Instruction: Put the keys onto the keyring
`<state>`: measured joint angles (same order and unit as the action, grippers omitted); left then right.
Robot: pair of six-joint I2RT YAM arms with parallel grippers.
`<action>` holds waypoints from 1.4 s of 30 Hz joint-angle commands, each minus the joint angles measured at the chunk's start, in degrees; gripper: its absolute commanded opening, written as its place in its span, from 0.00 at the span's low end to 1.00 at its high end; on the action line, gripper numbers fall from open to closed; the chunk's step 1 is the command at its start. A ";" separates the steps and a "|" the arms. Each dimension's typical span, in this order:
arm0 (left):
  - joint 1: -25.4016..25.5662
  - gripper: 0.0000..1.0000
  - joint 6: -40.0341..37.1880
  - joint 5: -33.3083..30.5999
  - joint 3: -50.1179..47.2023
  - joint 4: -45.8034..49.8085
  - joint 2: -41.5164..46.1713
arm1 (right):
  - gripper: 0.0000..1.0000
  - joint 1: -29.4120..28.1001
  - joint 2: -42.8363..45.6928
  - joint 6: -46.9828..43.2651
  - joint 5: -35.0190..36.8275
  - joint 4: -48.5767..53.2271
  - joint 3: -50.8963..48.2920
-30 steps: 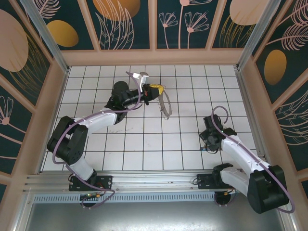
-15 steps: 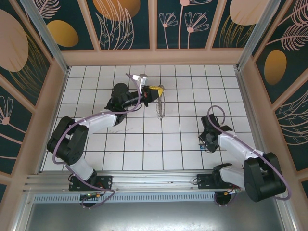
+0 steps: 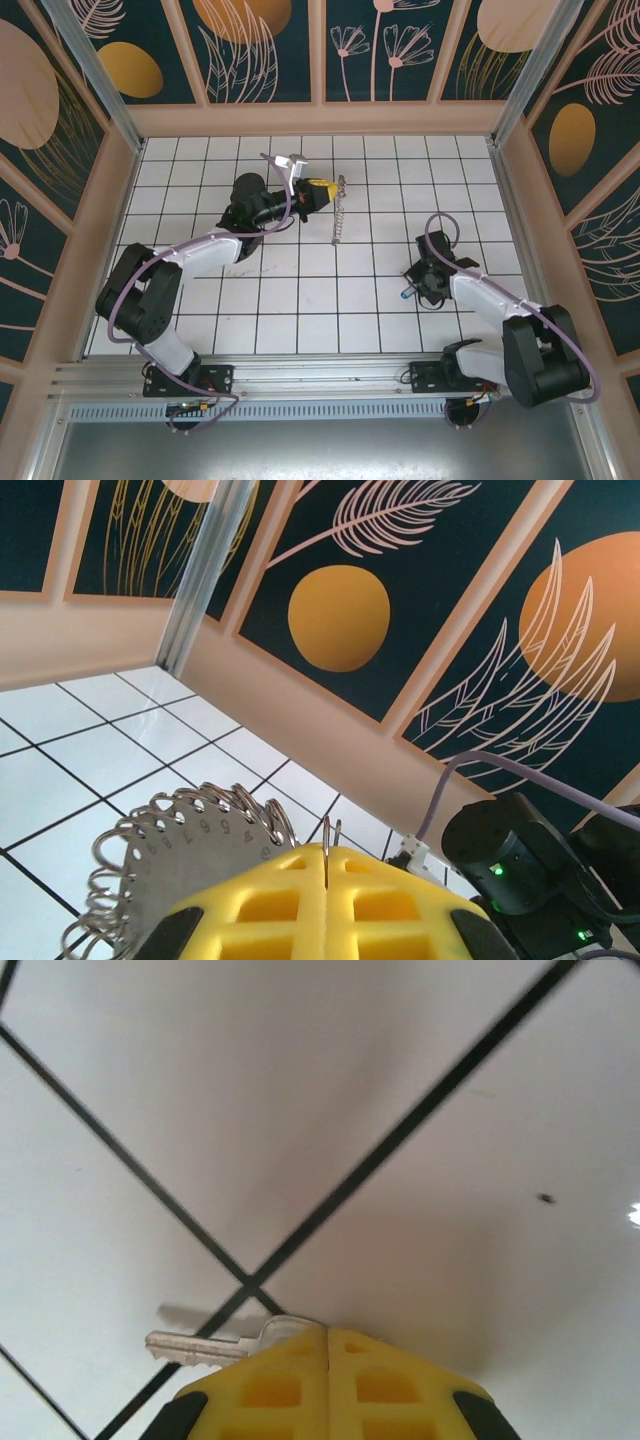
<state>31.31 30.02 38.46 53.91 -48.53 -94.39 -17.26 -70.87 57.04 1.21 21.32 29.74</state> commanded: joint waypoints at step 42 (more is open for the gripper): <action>0.33 0.00 -0.28 -0.92 -1.07 -1.11 4.82 | 0.47 -3.10 -3.43 -9.09 -5.27 -4.15 1.73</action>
<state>31.31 30.02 38.00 53.21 -46.37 -91.64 -17.98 -70.76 49.12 -0.91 22.50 29.65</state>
